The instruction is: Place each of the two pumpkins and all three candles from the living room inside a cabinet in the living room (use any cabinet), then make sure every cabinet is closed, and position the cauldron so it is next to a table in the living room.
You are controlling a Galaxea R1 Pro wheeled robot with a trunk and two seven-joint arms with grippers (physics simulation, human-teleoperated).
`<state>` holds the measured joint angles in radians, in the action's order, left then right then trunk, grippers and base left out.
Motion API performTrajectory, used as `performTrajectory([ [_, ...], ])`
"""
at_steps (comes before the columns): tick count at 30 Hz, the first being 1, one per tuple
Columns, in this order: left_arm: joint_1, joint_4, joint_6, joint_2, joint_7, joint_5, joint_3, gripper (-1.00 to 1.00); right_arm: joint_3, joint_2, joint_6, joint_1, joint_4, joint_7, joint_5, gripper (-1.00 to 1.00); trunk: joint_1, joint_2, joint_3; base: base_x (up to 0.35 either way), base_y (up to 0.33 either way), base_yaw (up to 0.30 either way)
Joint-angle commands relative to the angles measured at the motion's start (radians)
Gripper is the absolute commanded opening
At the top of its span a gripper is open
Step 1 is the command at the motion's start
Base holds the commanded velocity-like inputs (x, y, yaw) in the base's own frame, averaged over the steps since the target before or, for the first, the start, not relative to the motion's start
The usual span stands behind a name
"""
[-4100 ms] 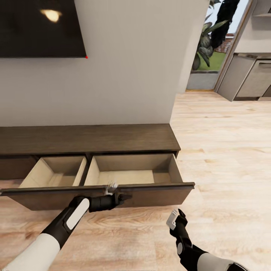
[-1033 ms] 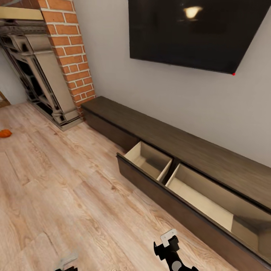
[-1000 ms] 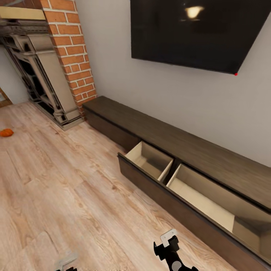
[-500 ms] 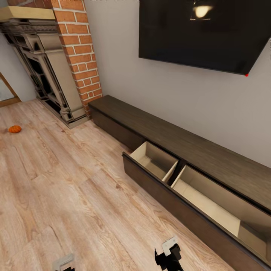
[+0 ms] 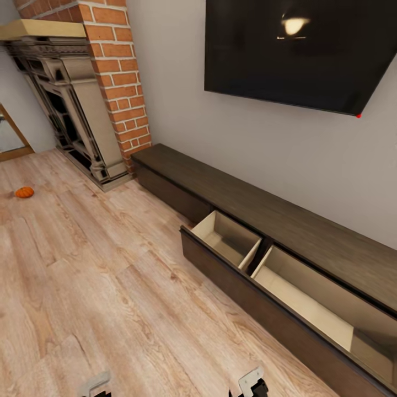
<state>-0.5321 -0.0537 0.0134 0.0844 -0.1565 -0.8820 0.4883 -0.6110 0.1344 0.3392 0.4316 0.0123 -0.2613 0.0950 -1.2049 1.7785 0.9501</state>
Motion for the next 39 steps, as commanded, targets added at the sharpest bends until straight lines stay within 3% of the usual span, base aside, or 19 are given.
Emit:
performTrajectory([
  [1,0.0,-0.001,-0.001,0.001,0.0,0.0,0.0,1.0,-0.001,0.001,0.0,-0.006,0.0,0.0,-0.001,1.0,0.0,0.0,-0.002,0.0,0.0,0.087],
  [20,0.113,-0.002,-0.004,0.007,0.0,0.001,0.001,1.0,0.0,0.003,0.008,-0.035,0.0,-0.002,0.003,1.0,0.0,0.0,-0.027,0.0,0.0,0.163],
  [39,0.121,-0.002,-0.003,0.008,0.0,0.001,0.001,1.0,0.0,0.004,0.008,-0.036,0.002,-0.005,0.005,1.0,0.0,0.0,-0.039,0.0,0.0,0.272],
])
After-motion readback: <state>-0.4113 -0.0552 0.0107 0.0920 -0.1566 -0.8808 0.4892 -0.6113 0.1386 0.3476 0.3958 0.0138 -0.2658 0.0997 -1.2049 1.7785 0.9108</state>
